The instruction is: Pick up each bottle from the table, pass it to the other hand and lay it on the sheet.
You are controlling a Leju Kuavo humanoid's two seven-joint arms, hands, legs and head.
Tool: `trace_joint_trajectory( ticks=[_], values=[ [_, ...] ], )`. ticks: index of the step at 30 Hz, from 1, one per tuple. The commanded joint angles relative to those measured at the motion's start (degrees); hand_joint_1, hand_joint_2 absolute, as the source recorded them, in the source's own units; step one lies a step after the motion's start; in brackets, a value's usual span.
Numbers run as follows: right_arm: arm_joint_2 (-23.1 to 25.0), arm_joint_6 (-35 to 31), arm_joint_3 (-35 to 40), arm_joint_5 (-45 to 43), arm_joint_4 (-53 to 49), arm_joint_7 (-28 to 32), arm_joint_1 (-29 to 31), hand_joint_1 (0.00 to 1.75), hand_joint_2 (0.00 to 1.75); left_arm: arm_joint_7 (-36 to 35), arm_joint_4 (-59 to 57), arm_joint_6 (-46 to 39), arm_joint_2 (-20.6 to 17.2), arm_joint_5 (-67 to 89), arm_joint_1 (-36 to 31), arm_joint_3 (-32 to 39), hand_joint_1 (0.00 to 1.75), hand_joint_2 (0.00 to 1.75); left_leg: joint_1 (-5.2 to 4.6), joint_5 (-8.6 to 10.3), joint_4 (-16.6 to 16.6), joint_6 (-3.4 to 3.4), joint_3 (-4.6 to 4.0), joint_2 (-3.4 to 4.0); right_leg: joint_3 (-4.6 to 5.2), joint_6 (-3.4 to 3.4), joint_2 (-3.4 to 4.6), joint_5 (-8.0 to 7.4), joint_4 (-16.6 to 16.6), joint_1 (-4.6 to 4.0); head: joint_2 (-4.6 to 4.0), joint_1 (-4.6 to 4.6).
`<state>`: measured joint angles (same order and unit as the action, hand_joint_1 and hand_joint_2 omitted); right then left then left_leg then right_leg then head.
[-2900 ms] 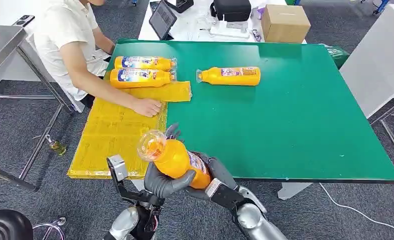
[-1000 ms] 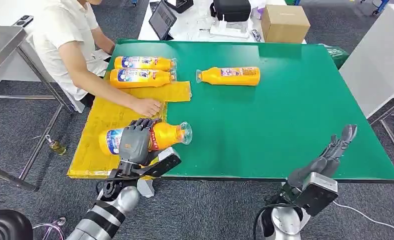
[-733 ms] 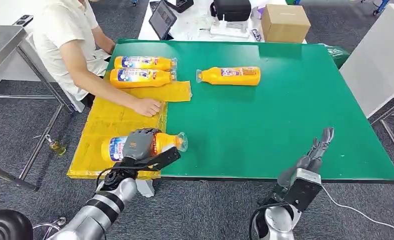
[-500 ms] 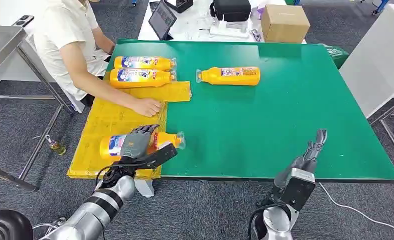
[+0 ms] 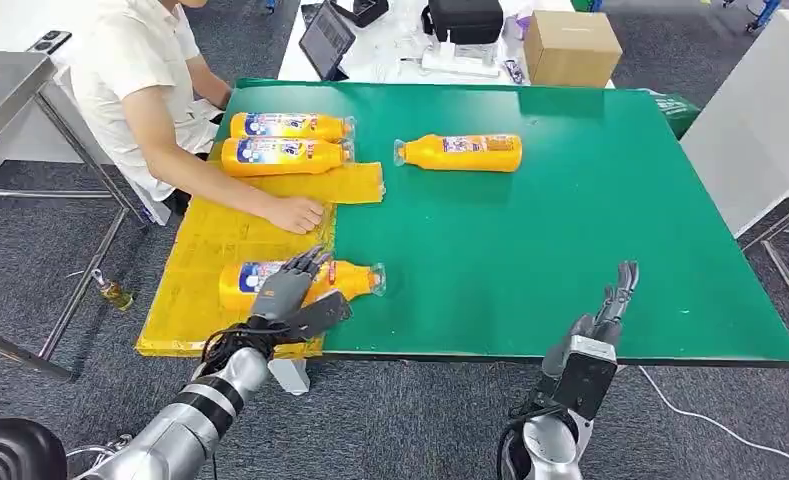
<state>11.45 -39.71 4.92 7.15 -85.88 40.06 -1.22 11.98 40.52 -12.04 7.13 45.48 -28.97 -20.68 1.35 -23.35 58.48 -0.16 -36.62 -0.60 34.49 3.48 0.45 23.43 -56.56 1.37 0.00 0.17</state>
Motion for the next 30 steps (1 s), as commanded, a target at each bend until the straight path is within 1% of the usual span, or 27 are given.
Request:
trace_joint_trajectory(
  ticks=[1, 2, 3, 5, 6, 8, 10, 11, 12, 14, 16, 17, 18, 19, 20, 21, 22, 24, 25, 27, 29, 30],
  values=[
    [-1.69, -0.29, 0.15, 0.13, 4.56, -0.06, 1.79, 0.00, 0.00, 2.01, -2.76, 3.10, -0.02, -2.63, 0.00, 0.00, 0.00, 1.75, 0.01, -0.09, -0.09, 0.11, 0.32, 0.16, -0.30, -0.16, 0.07, 0.03, 0.13, -0.06, 0.00, 0.02],
    [-1.67, -0.29, -0.25, 0.38, 4.30, -0.06, 1.64, 0.00, 0.00, 2.50, -1.53, 2.93, -0.07, -2.81, 0.36, -0.69, 0.00, 1.75, 0.01, -0.14, -0.13, 0.15, 0.46, 0.21, -0.43, -0.23, 0.07, 0.06, 0.18, -0.08, 0.00, 0.00],
    [-1.63, -0.29, -0.34, 0.50, 4.09, -0.06, 1.54, 0.00, 0.00, 3.15, -0.13, 2.32, -0.14, -2.78, 0.74, -1.37, 0.00, 1.75, -0.01, -0.06, -0.06, 0.07, 0.21, 0.11, -0.19, -0.10, 0.04, 0.03, 0.08, -0.02, 0.00, 0.02],
    [-1.61, -0.29, -0.82, 0.93, 3.18, -0.06, 0.88, 0.00, 0.00, 5.67, 6.24, 1.13, -0.32, -3.40, 2.88, -3.57, 0.00, 1.75, -0.01, -0.10, -0.07, 0.10, 0.28, 0.10, -0.27, -0.14, 0.01, 0.06, 0.09, -0.04, 0.00, 0.02],
    [0.32, 1.56, -3.29, 3.10, 2.72, -0.06, 0.08, 0.00, 0.00, 5.89, 8.22, 0.71, -0.55, -4.35, 3.88, -4.05, 0.00, 1.75, -0.01, -0.07, -0.04, 0.07, 0.18, 0.06, -0.19, -0.10, 0.00, 0.05, 0.06, -0.03, 0.00, 0.02],
    [0.32, 1.56, -3.29, 3.10, 2.72, -0.06, 0.08, 0.00, 0.00, 5.89, 8.22, 0.71, -0.55, -4.35, 3.88, -4.05, 0.00, 1.75, -0.01, -0.12, -0.06, 0.09, 0.27, 0.08, -0.26, -0.15, -0.01, 0.09, 0.08, -0.04, 0.00, 0.00],
    [0.32, 1.56, -3.29, 3.10, 2.72, -0.06, 0.08, 0.00, 0.00, 5.89, 8.22, 0.71, -0.55, -4.35, 3.88, -4.05, 0.00, 1.75, 0.00, -0.05, -0.02, 0.05, 0.10, 0.05, -0.06, -0.08, -0.01, 0.04, 0.04, -0.03, 0.00, 0.00],
    [-0.46, 0.78, -2.34, 2.24, 2.81, -0.06, -0.06, 0.00, 0.00, 7.61, 11.45, -0.84, -0.75, -5.19, 5.52, -4.16, 0.00, 1.75, 0.01, -0.12, -0.03, 0.09, 0.24, 0.06, -0.21, -0.15, -0.03, 0.10, 0.06, -0.06, 0.00, 0.04],
    [-1.09, -0.14, -1.46, 1.48, 2.90, -0.06, -0.10, 0.00, 0.00, 9.04, 14.79, -2.63, -0.63, -6.39, 6.83, -4.20, 0.00, 1.75, -0.01, -0.07, -0.03, 0.07, 0.14, 0.05, -0.11, -0.11, -0.02, 0.06, 0.03, -0.02, 0.00, 0.02],
    [-1.26, -0.29, -1.23, 1.32, 3.07, -0.06, -0.06, 0.00, 0.00, 10.13, 17.92, -4.34, -0.29, -7.44, 7.94, -4.42, 0.00, 1.75, -0.01, -0.13, -0.04, 0.10, 0.27, 0.13, -0.22, -0.15, 0.03, 0.10, 0.07, -0.04, 0.00, 0.02],
    [-1.06, -0.29, -0.88, 1.53, 3.68, -0.06, 0.02, 0.00, 0.00, 12.65, 24.59, -7.53, 0.54, -11.28, 10.67, -4.84, 0.00, 1.75, 0.00, -0.08, 0.00, 0.07, 0.07, 0.08, -0.04, -0.09, 0.01, 0.05, 0.03, -0.03, 0.00, 0.02],
    [-1.63, -0.29, 0.49, 0.53, 5.38, -0.06, 0.27, 0.00, 0.00, 13.59, 28.56, -9.02, 0.57, -15.39, 12.28, -6.11, 0.00, 1.75, 0.00, -0.13, 0.01, 0.10, 0.15, 0.07, -0.13, -0.13, -0.03, 0.10, 0.03, -0.05, 0.00, 0.02],
    [-2.64, 0.02, 2.42, 1.50, 9.01, -0.06, 0.93, 0.00, 0.00, 15.78, 32.56, -10.98, 1.12, -21.61, 14.49, -6.65, 0.00, 1.75, 0.01, -0.19, 0.02, 0.14, 0.25, 0.10, -0.23, -0.17, -0.03, 0.15, 0.05, -0.07, 0.00, 0.00],
    [-3.56, 1.22, 3.88, 3.70, 12.60, -0.06, 1.66, 0.00, 1.75, 17.65, 35.30, -10.44, 1.78, -27.72, 16.40, -6.72, 0.00, 1.75, 0.01, -0.17, 0.01, 0.12, 0.22, 0.16, -0.18, -0.14, 0.05, 0.11, 0.07, -0.06, 0.00, 0.00],
    [-4.44, 3.19, 5.10, 5.23, 15.27, -0.06, 2.25, 0.00, 1.75, 18.77, 38.25, -7.58, 2.33, -36.14, 18.69, -6.96, 0.00, 1.75, 0.03, -0.16, -0.04, 0.11, 0.25, 0.22, -0.21, -0.12, 0.13, 0.06, 0.15, -0.08, 0.00, 0.00],
    [-4.48, 3.09, 5.22, 5.21, 15.31, -0.06, 2.27, 0.00, 1.75, 18.78, 38.84, -7.74, 1.91, -36.46, 19.16, -7.68, 0.00, 1.75, 0.03, -0.11, -0.05, 0.07, 0.16, 0.19, -0.13, -0.07, 0.12, 0.02, 0.14, -0.06, 0.00, 0.02],
    [-4.48, 3.09, 5.22, 5.21, 15.31, -0.06, 2.27, 0.00, 1.75, 18.78, 38.84, -7.74, 1.91, -36.46, 19.16, -7.68, 0.00, 1.75, 0.02, -0.17, -0.08, 0.12, 0.28, 0.25, -0.25, -0.11, 0.15, 0.04, 0.19, -0.07, 0.00, 0.02],
    [-4.48, 3.09, 5.22, 5.21, 15.31, -0.06, 2.27, 0.00, 1.75, 18.78, 38.84, -7.74, 1.91, -36.46, 19.16, -7.68, 0.00, 1.75, 0.00, -0.12, -0.05, 0.07, 0.10, 0.15, -0.07, -0.10, 0.08, 0.03, 0.10, -0.03, 0.00, 0.00],
    [-4.48, 3.09, 5.22, 5.21, 15.31, -0.06, 2.27, 0.00, 1.75, 18.78, 38.84, -7.74, 1.91, -36.46, 19.16, -7.68, 0.00, 1.75, 0.01, -0.17, -0.08, 0.10, 0.27, 0.20, -0.23, -0.16, 0.08, 0.08, 0.14, -0.06, 0.00, 0.04],
    [-4.48, 3.09, 5.22, 5.21, 15.31, -0.06, 2.27, 0.00, 1.75, 18.78, 38.84, -7.74, 1.91, -36.46, 19.16, -7.68, 0.00, 1.75, 0.00, -0.13, -0.05, 0.09, 0.16, 0.06, -0.16, -0.14, -0.01, 0.09, 0.09, -0.05, 0.00, 0.00],
    [-4.71, 3.23, 5.18, 5.00, 15.20, -0.06, 2.23, 0.00, 1.75, 19.17, 38.10, -7.76, 1.66, -37.06, 18.90, -7.48, 0.00, 1.75, 0.00, -0.09, -0.04, 0.06, 0.05, 0.11, -0.03, -0.07, 0.07, 0.03, 0.09, -0.03, 0.00, 0.00],
    [-5.70, 3.54, 6.27, 8.46, 17.69, -0.06, 2.85, 0.00, 1.75, 19.33, 38.13, -5.77, 1.80, -41.10, 19.18, -7.34, 0.00, 1.75, 0.00, -0.15, -0.07, 0.10, 0.21, 0.18, -0.18, -0.15, 0.10, 0.07, 0.12, -0.05, 0.00, 0.02]
  ],
)
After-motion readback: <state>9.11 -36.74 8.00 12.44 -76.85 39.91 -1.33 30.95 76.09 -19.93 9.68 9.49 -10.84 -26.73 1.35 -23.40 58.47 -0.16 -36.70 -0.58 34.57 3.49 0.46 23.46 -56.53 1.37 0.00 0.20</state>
